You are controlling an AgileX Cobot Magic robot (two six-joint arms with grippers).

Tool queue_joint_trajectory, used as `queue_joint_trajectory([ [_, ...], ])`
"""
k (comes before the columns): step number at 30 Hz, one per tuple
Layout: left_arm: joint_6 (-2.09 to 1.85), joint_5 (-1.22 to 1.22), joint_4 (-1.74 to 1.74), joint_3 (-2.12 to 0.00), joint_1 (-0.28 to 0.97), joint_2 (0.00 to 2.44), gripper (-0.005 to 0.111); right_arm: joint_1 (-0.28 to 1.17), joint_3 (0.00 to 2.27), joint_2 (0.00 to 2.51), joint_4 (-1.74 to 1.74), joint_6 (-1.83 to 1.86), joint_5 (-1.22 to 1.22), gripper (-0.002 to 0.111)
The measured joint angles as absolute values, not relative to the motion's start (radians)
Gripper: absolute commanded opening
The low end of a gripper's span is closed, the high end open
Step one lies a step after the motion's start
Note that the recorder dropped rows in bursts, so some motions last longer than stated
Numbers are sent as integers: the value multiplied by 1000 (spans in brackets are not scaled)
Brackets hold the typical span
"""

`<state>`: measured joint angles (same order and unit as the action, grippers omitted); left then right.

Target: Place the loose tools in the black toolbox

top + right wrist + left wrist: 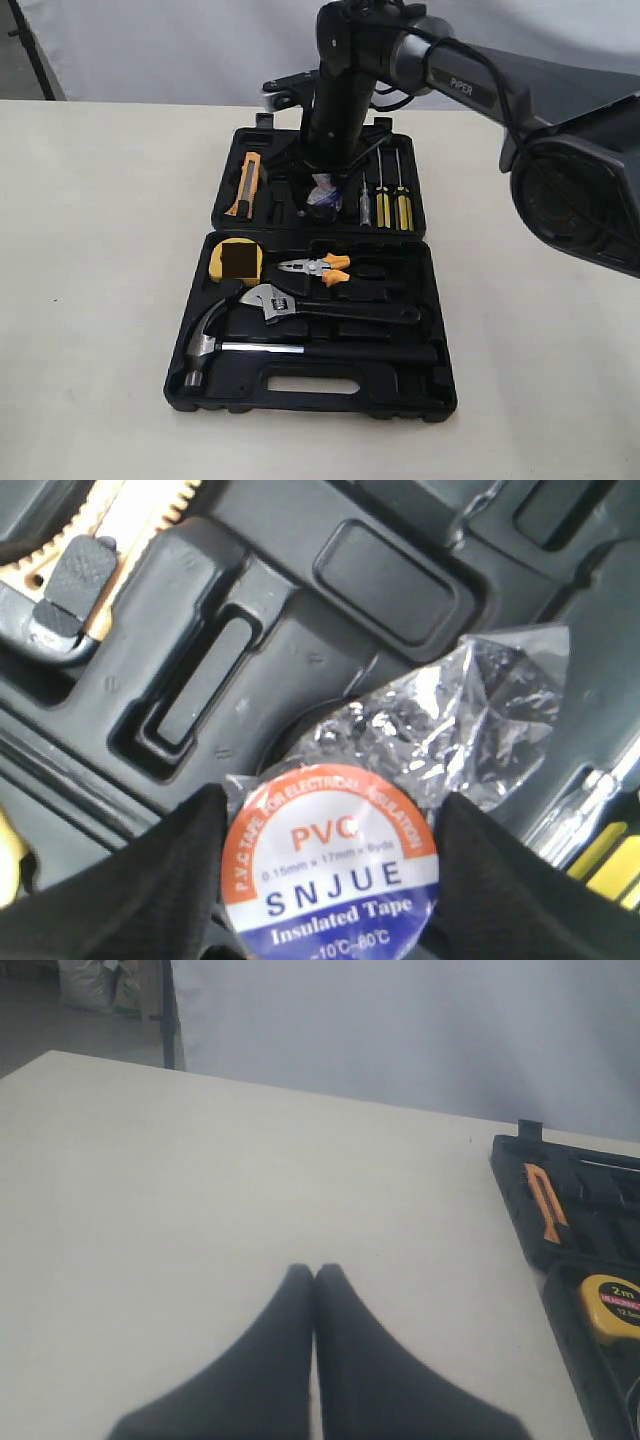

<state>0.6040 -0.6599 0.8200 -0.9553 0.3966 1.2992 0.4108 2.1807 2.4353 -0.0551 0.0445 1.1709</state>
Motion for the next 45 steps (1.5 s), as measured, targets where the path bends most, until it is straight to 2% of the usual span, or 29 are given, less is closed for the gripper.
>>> queue_joint_trajectory([
  [3,604,-660,820,-955,397,1299,1,411,2181,2435,-55,38,1171,60],
  [5,604,-660,820,-955,397,1299,1,411,2181,2435,-55,36,1171,65],
  [15,604,-660,820,-955,397,1299,1,411,2181,2435,-55,26,1171,65],
  [17,604,-660,820,-955,397,1299,1,411,2181,2433,-55,26,1171,60],
  [19,604,-660,820,-955,397,1299,1,411,2185,2424,-55,26,1175,48],
  [20,604,-660,820,-955,397,1299,1,411,2188,2416,-55,26,1181,40],
  [23,604,-660,820,-955,397,1299,1,411,2201,2378,-55,26,1206,6],
  [24,604,-660,820,-955,397,1299,1,411,2202,2364,-55,26,1208,0],
  [28,604,-660,820,-955,397,1299,1,411,2188,2292,-55,18,1210,0],
  [32,604,-660,820,-955,397,1299,1,411,2072,2214,-47,-7,1210,0],
  [38,604,-660,820,-955,397,1299,1,385,1773,1988,-33,-45,1212,0],
  [45,604,-660,820,-955,397,1299,1,246,1352,1538,-26,-89,1127,0],
])
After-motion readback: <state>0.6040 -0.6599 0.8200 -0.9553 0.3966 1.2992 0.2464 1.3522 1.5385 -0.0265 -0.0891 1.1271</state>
